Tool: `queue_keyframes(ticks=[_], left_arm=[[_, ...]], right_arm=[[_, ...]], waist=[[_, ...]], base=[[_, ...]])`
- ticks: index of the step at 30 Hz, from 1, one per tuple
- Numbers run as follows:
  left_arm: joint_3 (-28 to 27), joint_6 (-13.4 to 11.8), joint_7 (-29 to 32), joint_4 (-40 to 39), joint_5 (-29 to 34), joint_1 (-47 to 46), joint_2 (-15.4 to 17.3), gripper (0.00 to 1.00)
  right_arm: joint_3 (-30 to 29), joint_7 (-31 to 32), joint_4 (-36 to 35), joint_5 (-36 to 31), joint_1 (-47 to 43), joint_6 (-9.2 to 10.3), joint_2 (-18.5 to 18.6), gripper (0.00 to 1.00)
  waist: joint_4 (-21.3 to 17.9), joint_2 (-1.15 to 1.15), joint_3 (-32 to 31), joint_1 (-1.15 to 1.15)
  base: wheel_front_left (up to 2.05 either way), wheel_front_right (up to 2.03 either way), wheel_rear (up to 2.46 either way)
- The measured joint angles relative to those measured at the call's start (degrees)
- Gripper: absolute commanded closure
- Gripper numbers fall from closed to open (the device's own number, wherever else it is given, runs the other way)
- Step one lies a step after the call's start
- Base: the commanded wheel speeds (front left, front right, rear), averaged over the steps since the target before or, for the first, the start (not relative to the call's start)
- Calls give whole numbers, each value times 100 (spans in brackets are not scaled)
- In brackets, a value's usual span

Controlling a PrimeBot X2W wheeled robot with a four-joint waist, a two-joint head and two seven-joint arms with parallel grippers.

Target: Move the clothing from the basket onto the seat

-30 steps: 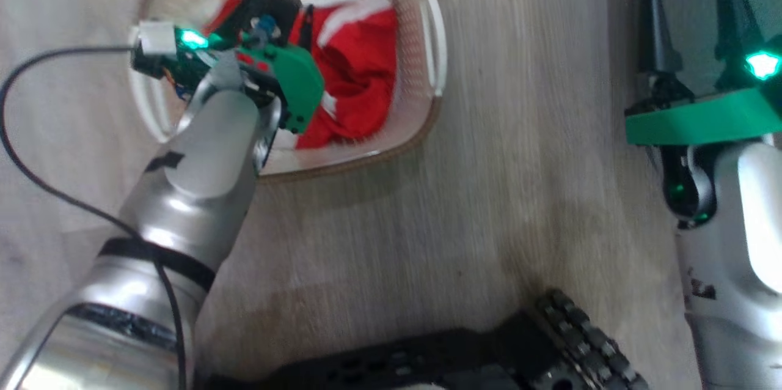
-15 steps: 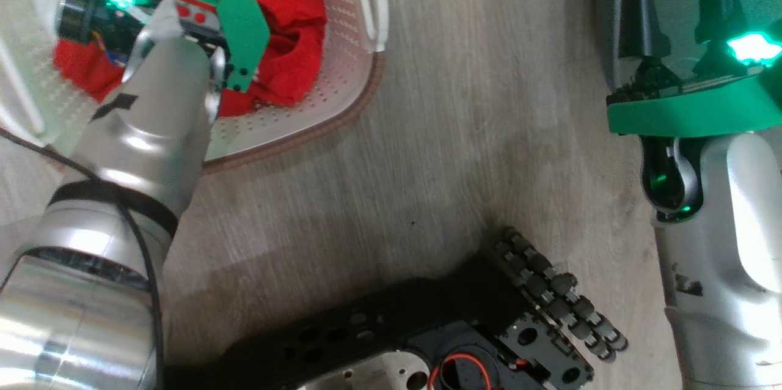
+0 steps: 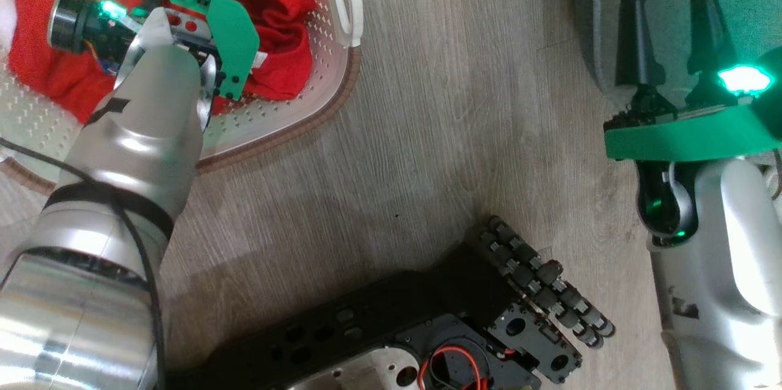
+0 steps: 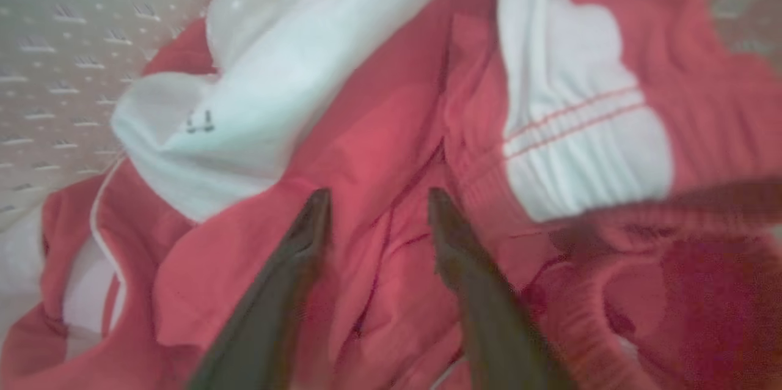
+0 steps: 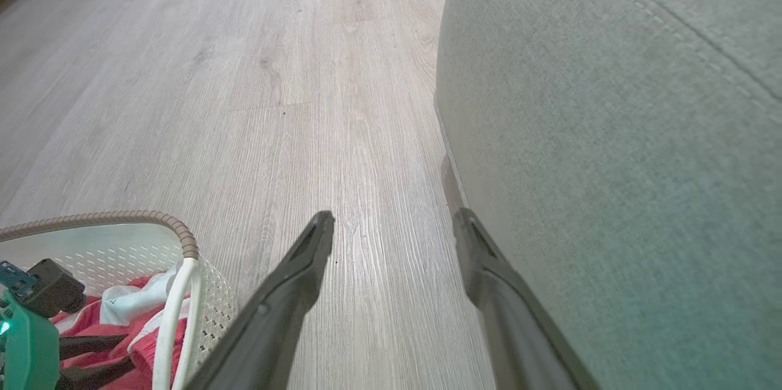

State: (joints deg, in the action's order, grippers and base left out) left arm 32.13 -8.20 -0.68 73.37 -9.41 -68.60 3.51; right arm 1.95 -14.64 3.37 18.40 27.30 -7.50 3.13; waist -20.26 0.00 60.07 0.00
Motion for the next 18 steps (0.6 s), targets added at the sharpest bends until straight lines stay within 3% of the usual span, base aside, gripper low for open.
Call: queue_keyframes(ticks=[1,6,10,18], left_arm=[[11,49,-22,5,-32,2,-4,100],[-10,152,-268,12,-226,10,-42,100],[-175,220,-818,-119,-578,53,-60,100],[-177,369,-1311,-872,-1400,960,-93,100]], right_arm=[[-9,0,0,0,-19,0,-3,0],[-55,0,11,-1,-23,0,-4,0],[-79,0,70,-26,-13,-1,21,0],[-277,0,200,-199,-241,0,309,0]], waist=[[2,0,-2,0],[31,0,-37,0],[86,0,-168,0],[433,0,-872,0]], base=[[0,0,0],[0,0,0],[0,0,0],[0,0,0]])
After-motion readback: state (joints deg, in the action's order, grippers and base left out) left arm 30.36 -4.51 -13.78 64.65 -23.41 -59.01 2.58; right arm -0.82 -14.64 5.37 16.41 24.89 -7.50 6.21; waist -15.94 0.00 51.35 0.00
